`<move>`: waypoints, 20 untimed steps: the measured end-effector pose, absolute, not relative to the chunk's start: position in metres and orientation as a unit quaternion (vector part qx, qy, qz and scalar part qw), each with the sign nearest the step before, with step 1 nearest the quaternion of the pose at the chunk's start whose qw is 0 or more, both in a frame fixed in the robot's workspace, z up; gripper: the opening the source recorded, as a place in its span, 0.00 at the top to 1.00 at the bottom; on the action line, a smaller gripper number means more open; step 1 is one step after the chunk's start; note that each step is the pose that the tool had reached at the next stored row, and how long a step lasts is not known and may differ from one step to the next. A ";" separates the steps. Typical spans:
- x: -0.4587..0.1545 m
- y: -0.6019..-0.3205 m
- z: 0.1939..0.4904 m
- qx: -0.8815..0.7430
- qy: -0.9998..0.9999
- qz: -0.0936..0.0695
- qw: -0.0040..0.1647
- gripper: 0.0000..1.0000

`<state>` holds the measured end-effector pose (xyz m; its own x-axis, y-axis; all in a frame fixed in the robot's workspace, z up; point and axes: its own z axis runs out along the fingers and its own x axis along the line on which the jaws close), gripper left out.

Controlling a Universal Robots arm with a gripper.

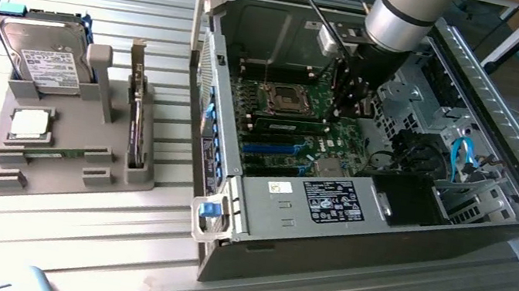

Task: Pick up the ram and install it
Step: 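Press down the ram until it locks into place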

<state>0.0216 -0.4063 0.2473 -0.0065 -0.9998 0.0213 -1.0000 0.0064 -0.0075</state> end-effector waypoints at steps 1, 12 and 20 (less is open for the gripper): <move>0.020 -0.406 0.247 0.705 -0.709 0.010 0.005 0.89; -0.023 -0.406 0.247 0.705 -0.709 0.012 0.003 0.89; -0.040 -0.406 0.247 0.705 -0.709 0.012 0.003 0.89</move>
<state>-0.0398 -0.4063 0.2472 -0.0067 -0.9998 0.0212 -0.9999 0.0064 -0.0140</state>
